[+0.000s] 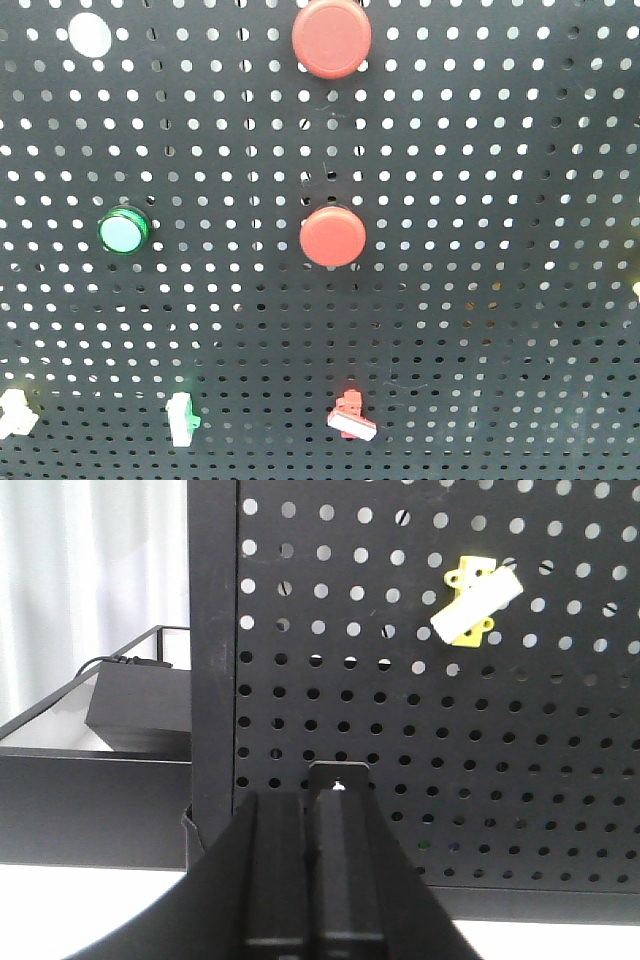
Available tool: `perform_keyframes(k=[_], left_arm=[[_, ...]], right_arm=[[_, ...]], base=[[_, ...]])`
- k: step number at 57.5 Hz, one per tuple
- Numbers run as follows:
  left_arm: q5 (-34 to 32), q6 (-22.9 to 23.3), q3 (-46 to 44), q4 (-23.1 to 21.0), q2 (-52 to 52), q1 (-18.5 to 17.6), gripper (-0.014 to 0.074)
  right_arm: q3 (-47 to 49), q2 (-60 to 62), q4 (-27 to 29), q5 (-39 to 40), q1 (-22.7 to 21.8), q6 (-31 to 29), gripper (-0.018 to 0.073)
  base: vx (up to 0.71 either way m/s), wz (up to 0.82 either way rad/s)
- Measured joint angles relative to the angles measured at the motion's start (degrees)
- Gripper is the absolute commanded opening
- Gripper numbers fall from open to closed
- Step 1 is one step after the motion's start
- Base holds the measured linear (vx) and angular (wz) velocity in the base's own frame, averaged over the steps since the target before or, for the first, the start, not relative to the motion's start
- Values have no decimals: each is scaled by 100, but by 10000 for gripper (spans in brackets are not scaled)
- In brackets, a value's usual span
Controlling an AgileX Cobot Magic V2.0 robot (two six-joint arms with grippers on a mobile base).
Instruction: Rotate knob clockwise with right arm
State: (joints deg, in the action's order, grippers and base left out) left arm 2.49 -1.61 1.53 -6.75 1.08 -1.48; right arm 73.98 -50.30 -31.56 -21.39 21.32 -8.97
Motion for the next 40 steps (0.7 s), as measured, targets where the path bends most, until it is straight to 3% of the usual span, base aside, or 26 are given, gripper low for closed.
perform_keyframes(k=[21,37,40], left_arm=[[0,0,0,0,0,0,-6],[0,0,0,0,0,0,-6],[0,0,0,0,0,0,-6]], right_arm=[[0,-147,-196,12,0,232,225],[7,-152,-208,-48,0,498,-10],[7,-152,-208,-69,0,652,-15]], base=[[0,0],[0,0],[0,0]])
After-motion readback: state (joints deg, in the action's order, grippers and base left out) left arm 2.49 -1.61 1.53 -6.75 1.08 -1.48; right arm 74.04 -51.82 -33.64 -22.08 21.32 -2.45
